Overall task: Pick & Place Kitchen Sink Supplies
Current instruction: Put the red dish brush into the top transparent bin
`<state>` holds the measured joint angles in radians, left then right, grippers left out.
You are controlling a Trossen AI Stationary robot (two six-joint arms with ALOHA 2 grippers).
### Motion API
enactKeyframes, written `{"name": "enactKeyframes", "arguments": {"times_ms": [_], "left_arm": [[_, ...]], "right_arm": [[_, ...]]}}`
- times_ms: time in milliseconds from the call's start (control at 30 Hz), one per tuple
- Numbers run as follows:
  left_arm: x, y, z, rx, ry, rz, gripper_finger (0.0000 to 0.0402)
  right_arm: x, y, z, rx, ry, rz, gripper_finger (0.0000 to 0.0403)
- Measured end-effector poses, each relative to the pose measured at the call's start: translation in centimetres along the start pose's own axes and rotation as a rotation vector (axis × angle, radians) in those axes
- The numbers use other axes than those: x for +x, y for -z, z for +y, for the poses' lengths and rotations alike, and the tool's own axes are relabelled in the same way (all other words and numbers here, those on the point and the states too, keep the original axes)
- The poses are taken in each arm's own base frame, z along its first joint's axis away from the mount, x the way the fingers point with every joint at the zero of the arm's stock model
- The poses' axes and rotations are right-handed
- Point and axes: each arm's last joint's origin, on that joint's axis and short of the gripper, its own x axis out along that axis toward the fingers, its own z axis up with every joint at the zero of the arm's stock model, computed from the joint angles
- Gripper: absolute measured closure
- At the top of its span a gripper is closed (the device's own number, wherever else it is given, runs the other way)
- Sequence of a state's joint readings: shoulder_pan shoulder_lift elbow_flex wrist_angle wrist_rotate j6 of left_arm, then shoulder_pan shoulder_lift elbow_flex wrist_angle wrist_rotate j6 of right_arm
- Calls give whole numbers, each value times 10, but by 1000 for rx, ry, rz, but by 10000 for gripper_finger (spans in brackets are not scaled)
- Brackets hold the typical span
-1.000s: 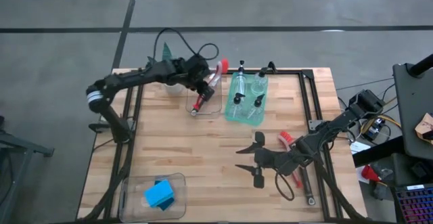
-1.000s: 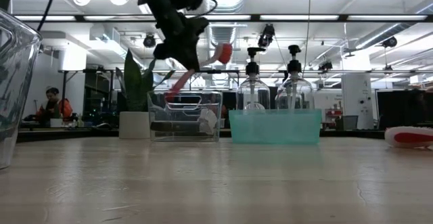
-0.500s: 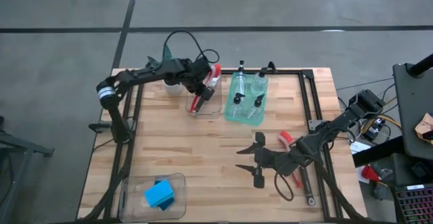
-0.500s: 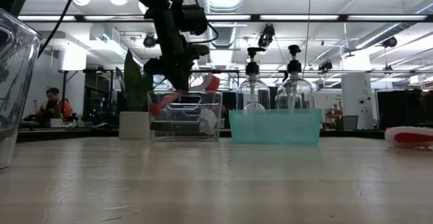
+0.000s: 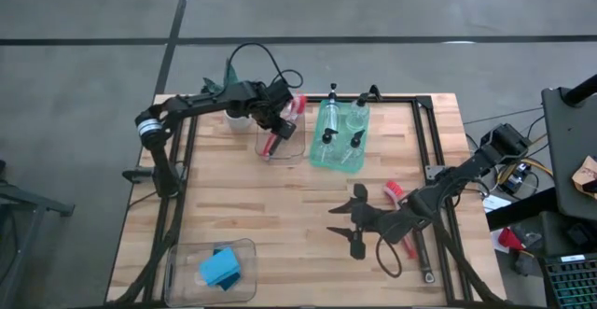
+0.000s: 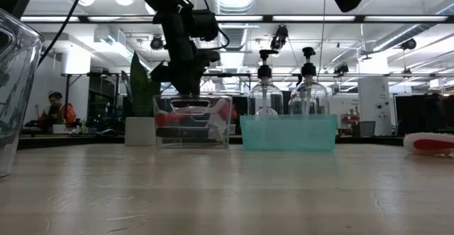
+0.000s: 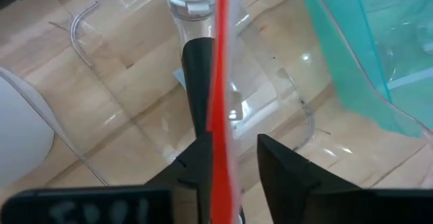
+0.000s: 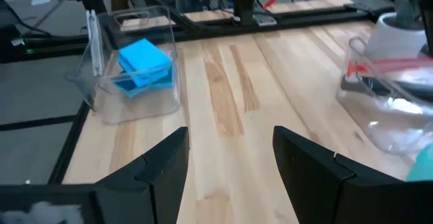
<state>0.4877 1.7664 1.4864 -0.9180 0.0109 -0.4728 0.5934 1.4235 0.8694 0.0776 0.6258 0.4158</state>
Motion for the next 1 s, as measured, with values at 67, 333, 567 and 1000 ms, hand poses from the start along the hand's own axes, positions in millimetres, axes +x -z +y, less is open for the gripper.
{"name": "enactKeyframes", "arguments": {"times_ms": [67,333,567,1000], "left_arm": [[-2,-1,0,2,3,-6,282],[-26,-4,-8,102,51,-90,232],[-62,8,-33,242,157,-254,227],[-134,79,-101,535,556,-666,227]], "right_arm": [[0,3,-1,25,4,8,193],[-7,3,-6,125,-4,66,195],[-14,19,-17,271,77,253,208],[-32,52,-43,441,408,577,229]]}}
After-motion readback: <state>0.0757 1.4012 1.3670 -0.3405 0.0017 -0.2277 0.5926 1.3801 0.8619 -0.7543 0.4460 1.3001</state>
